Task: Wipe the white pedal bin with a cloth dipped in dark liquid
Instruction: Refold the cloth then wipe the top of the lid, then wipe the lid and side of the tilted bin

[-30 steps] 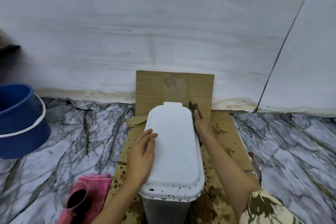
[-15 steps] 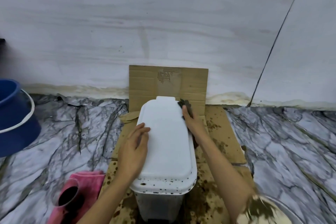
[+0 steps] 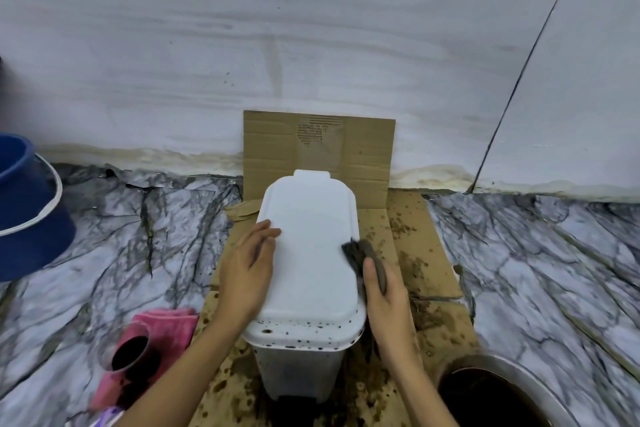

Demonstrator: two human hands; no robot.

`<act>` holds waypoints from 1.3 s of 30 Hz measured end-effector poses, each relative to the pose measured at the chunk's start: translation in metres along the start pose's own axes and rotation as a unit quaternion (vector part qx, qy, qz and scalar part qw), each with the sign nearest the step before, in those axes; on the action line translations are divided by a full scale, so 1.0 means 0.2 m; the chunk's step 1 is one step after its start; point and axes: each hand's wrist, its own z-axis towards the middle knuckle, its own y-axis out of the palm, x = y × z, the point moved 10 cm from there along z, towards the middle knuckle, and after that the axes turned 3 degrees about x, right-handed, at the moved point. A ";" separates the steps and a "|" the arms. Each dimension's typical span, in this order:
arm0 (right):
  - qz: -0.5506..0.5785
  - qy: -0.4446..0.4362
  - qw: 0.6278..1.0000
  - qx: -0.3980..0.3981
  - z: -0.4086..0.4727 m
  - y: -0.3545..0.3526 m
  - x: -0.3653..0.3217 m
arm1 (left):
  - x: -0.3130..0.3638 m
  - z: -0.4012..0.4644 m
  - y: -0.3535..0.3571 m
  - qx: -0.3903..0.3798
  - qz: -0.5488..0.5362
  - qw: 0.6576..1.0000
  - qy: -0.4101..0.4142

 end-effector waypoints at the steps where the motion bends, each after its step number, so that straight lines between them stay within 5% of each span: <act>1: -0.006 -0.001 1.000 0.005 -0.08 -0.03 0.00 | 0.00 0.00 0.00 0.000 0.001 1.000 0.004; 6: -0.034 0.013 0.999 0.021 -0.22 -0.08 0.01 | 0.00 0.00 0.04 -0.021 0.019 1.000 0.012; 12: -0.014 0.072 0.996 -0.057 0.16 0.10 0.00 | -0.03 0.01 0.04 -0.027 0.008 1.000 -0.004; 25: -0.080 -0.097 0.992 0.004 -0.42 -0.08 -0.13 | -0.07 0.01 0.04 -0.022 -0.016 1.000 -0.006; 28: -0.056 -0.045 0.997 0.040 -0.23 -0.12 -0.09 | -0.06 0.01 0.04 -0.021 -0.027 0.999 -0.012; 32: -0.090 0.041 0.995 -0.023 0.05 -0.04 -0.08 | -0.06 0.01 0.03 -0.017 -0.031 0.999 -0.014; 39: -0.064 0.001 0.997 0.054 -0.27 -0.10 -0.09 | -0.07 0.01 0.02 -0.011 -0.039 0.999 -0.021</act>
